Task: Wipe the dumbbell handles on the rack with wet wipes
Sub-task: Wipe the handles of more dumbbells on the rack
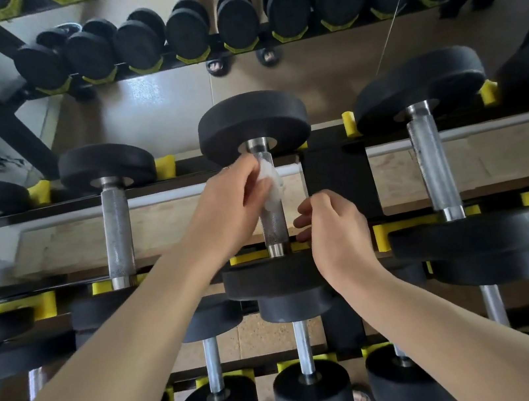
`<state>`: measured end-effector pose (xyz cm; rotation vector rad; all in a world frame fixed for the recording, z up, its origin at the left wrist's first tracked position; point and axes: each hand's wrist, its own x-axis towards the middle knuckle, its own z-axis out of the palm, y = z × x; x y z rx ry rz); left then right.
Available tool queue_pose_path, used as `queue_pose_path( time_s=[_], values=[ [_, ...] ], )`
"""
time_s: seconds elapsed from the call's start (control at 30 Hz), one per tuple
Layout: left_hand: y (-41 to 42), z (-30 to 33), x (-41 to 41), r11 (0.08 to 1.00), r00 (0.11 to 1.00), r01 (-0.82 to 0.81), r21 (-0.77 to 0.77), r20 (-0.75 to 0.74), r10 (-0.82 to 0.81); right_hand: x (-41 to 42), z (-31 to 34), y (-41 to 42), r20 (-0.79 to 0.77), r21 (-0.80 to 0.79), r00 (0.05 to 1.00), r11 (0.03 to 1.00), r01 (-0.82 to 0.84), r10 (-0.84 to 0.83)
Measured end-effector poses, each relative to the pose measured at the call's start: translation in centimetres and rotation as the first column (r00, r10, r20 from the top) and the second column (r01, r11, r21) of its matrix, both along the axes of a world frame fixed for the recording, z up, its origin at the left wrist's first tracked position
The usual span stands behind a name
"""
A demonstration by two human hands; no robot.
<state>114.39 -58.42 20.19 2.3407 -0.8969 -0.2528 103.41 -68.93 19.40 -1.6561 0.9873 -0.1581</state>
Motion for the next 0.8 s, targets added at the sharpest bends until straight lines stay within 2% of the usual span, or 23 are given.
queue_pose_path(
  time_s=[0.1, 0.17, 0.23, 0.27, 0.3, 0.33, 0.4, 0.43, 0.47, 0.6, 0.67, 0.73, 0.8],
  values=[
    [0.3, 0.1, -0.2, 0.996, 0.995, 0.084, -0.032, -0.044, -0.086, 0.1, 0.2, 0.0, -0.011, -0.002, 1.000, 1.000, -0.012, 0.012],
    [0.3, 1.1, -0.2, 0.966, 0.969, 0.233, 0.112, -0.107, -0.222, 0.1, 0.3, 0.0, -0.017, 0.004, 1.000, 1.000, -0.019, 0.019],
    [0.4, 2.0, -0.4, 0.866, 0.915, 0.397, 0.306, -0.214, -0.343, 0.1, 0.4, 0.0, -0.028, 0.002, 0.999, 1.000, -0.024, 0.024],
    [0.6, 2.2, -0.4, 0.831, 0.902, 0.426, 0.359, -0.246, -0.356, 0.0, 0.5, 0.0, -0.033, 0.000, 0.999, 1.000, -0.024, 0.024],
    [1.0, 2.3, -0.2, 0.836, 0.907, 0.414, 0.361, -0.239, -0.346, -0.1, 0.5, 0.0, -0.035, 0.000, 0.999, 1.000, -0.019, 0.019],
    [1.4, 2.4, 0.0, 0.887, 0.934, 0.349, 0.303, -0.182, -0.306, -0.1, 0.5, -0.1, -0.036, 0.003, 0.999, 1.000, -0.014, 0.014],
    [2.0, 1.7, 0.9, 0.994, 0.997, 0.072, 0.085, -0.023, -0.071, -0.2, 0.5, 0.0, -0.034, 0.010, 0.999, 1.000, -0.011, 0.011],
    [1.8, 1.4, 1.3, 0.998, 0.998, -0.055, -0.001, -0.009, 0.055, -0.2, 0.5, 0.0, -0.034, 0.010, 0.999, 1.000, -0.011, 0.011],
    [1.4, 1.1, 1.6, 0.993, 0.992, -0.117, -0.014, -0.042, 0.117, -0.1, 0.5, 0.0, -0.034, 0.007, 0.999, 1.000, -0.013, 0.013],
    [1.2, -0.1, 0.4, 0.997, 0.985, -0.017, 0.078, -0.168, 0.030, 0.1, 0.3, -0.1, -0.032, -0.005, 0.999, 1.000, -0.014, 0.014],
    [2.6, 0.0, -0.4, 0.983, 0.969, 0.132, 0.126, -0.226, -0.101, 0.1, 0.2, 0.0, -0.032, -0.007, 0.999, 1.000, -0.015, 0.015],
    [3.6, 0.5, -0.5, 0.936, 0.940, 0.259, 0.238, -0.285, -0.188, 0.0, 0.3, 0.0, -0.026, -0.007, 0.999, 1.000, -0.020, 0.020],
    [3.0, 0.7, 0.3, 0.939, 0.959, 0.241, 0.247, -0.212, -0.190, -0.1, 0.4, -0.1, -0.022, -0.001, 1.000, 1.000, -0.015, 0.015]
  ],
)
